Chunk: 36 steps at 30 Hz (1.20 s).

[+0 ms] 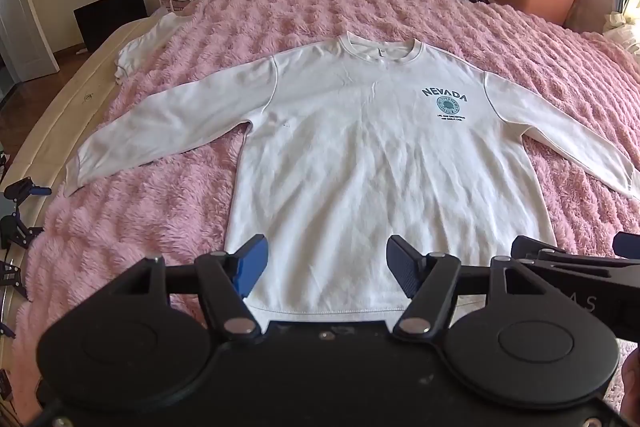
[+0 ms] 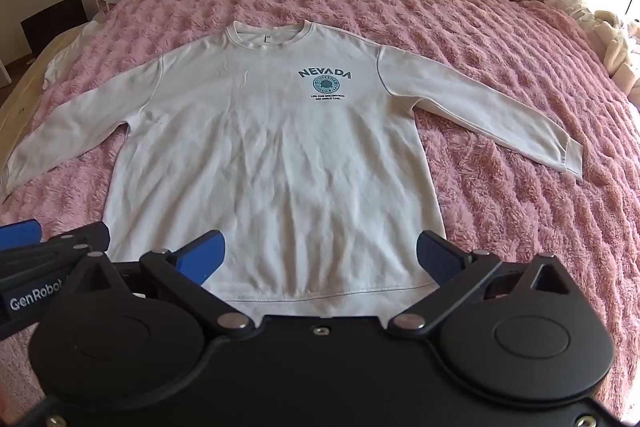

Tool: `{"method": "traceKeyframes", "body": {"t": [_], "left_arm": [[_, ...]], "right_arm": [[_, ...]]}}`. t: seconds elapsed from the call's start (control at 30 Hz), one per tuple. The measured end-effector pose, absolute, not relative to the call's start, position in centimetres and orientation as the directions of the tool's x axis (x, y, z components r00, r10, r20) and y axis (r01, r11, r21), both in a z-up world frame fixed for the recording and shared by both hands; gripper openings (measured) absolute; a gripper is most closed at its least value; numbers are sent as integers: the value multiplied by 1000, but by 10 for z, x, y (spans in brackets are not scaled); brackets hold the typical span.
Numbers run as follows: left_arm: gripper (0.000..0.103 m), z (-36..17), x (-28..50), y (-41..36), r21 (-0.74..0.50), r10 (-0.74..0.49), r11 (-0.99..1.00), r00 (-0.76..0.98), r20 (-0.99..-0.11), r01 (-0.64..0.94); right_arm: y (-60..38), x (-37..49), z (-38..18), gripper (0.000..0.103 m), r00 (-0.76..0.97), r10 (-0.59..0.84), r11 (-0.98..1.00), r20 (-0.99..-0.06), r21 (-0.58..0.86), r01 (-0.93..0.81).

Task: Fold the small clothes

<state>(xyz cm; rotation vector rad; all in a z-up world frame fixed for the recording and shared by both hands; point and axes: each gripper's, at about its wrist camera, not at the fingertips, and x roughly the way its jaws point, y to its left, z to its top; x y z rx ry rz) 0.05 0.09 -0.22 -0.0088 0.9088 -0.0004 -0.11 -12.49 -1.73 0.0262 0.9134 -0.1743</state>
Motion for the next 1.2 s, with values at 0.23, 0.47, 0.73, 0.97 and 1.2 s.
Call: {"method": "traceKeyframes", "body": {"t": [0.23,0.47,0.73,0.97,1.2], "left_arm": [[69,-4,1,2,-8,-4,1000,608,-794,-5],[69,-4,3,0,-4,1,1000,598,-802,-6],[69,-3,4,0,-2,7,1000,597,-802,-13],[69,-3,4,0,-3,8,1000,595,-803,-17],[69,-4,3,1,-4,10,1000,592,-806,-22]], "right_arm": [[-123,-1,-17,103,599,-139,985,-788,-51,162],[-125,-1,-20,103,594,-137,986,-793,-50,160],[-125,-1,-20,103,594,-135,986,-793,-50,158],[-124,-1,-19,103,594,-135,986,-793,-50,157],[-123,-1,-21,103,592,-134,986,-795,-50,157]]}}
